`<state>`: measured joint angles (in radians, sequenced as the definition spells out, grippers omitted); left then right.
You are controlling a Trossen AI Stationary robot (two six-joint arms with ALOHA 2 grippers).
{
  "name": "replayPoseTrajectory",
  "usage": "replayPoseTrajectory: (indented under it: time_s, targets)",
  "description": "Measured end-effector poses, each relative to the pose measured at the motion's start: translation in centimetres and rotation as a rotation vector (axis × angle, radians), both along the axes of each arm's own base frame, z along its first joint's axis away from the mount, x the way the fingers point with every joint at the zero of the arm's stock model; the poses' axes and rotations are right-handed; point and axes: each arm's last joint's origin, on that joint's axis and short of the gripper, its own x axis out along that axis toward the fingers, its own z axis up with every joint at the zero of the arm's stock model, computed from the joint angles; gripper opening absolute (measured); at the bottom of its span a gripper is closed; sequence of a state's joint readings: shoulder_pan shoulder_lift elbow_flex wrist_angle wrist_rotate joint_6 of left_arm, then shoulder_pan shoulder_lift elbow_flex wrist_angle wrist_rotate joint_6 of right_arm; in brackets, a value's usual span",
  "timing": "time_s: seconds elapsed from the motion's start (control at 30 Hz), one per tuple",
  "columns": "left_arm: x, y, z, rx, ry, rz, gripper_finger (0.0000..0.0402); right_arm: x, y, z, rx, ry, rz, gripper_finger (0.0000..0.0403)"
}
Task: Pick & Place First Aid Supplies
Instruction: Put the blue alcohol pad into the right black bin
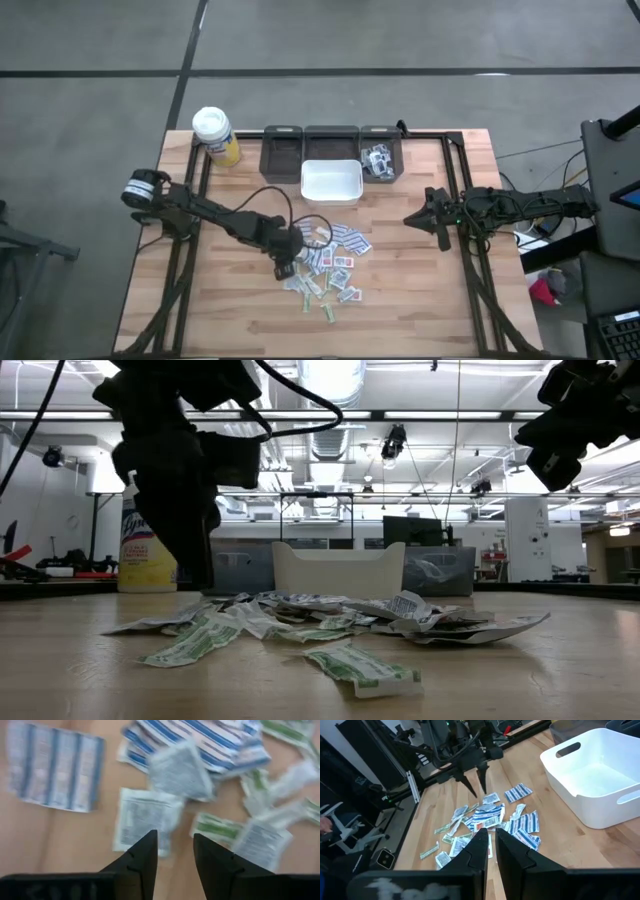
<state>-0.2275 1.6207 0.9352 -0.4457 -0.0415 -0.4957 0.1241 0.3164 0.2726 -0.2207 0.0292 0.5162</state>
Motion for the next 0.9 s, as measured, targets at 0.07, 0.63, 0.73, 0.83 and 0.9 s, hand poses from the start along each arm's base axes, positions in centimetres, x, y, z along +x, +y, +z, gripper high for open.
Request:
replayPoseTrajectory:
  time_s: [0.07, 0.63, 0.73, 0.83, 0.9]
  targets:
    - [0.1, 0.0, 0.1, 0.004, -0.014, 0.015, 0.0129, 0.0, 0.0, 0.0, 0.000, 0.000, 0.000, 0.0034]
    - [0.5, -0.7, -1.5, 0.061, 0.011, 0.040, 0.0128, 0.0, 0.0, 0.0, 0.000, 0.000, 0.000, 0.0034]
    - [0.7, -0.7, -2.4, 0.087, 0.034, 0.049, 0.0128, 0.0, 0.0, 0.0, 0.000, 0.001, 0.001, 0.0034]
    - [0.9, -0.7, -3.0, 0.094, 0.048, 0.071, 0.0128, 0.0, 0.0, 0.0, 0.000, 0.001, 0.001, 0.0034]
    - [0.8, -0.7, -3.2, 0.102, 0.058, 0.091, 0.0127, 0.0, 0.0, 0.0, 0.000, 0.000, 0.001, 0.0034]
